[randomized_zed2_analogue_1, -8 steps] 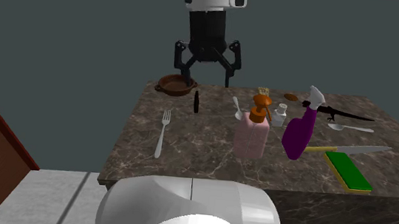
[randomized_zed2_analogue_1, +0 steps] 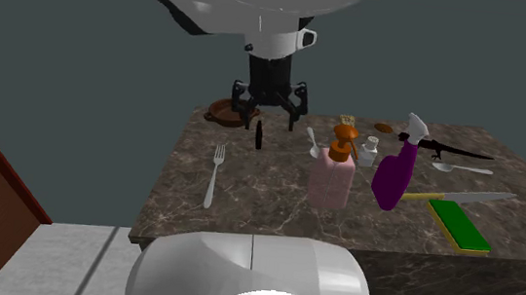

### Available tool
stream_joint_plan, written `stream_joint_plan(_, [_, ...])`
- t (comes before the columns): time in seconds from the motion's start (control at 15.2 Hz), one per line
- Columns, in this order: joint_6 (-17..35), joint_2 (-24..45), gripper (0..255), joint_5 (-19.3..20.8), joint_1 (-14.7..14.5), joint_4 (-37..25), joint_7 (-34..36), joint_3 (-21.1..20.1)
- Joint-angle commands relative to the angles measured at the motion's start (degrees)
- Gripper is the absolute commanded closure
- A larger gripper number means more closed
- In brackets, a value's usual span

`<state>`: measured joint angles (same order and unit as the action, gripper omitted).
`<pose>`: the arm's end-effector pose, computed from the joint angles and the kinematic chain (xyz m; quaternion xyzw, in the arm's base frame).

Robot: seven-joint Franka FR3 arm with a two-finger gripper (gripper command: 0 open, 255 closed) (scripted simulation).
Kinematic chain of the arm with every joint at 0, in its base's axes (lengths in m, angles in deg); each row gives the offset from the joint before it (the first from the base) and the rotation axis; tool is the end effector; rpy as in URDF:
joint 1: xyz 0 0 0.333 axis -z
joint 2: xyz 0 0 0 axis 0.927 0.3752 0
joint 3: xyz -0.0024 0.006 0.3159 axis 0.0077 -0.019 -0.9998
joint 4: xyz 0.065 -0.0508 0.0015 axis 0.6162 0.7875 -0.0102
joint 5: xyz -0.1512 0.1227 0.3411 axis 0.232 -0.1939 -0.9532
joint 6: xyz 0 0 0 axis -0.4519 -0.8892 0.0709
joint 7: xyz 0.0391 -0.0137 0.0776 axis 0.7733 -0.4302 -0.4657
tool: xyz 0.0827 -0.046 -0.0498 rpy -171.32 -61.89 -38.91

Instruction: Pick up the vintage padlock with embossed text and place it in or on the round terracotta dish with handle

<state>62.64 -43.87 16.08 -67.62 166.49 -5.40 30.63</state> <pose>0.3200 -0.0119 0.4935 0.9987 -0.0297 0.0252 0.0324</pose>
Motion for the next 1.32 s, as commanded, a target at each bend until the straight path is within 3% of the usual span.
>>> stream_joint_plan(0.0, [8.53, 0.77, 0, 0.26, -0.11, 3.21, -0.95, 0.96])
stream_joint_plan(0.26, [25.78, 4.82, 0, 0.26, -0.87, 8.38, -2.27, 2.37])
stream_joint_plan(0.59, [48.7, 14.87, 0, -0.54, -2.76, 11.23, -4.66, 4.6])
stream_joint_plan(0.79, [62.3, 22.91, 0, -2.4, -5.78, 10.78, -7.25, 7.18])
stream_joint_plan(0.92, [70.17, 28.11, 0, -4.94, -10.08, 9.7, -10.05, 10.75])
stream_joint_plan(1.25, [74.35, 34.05, 0, -7.77, -15.71, 7.79, -12.24, 15.57])
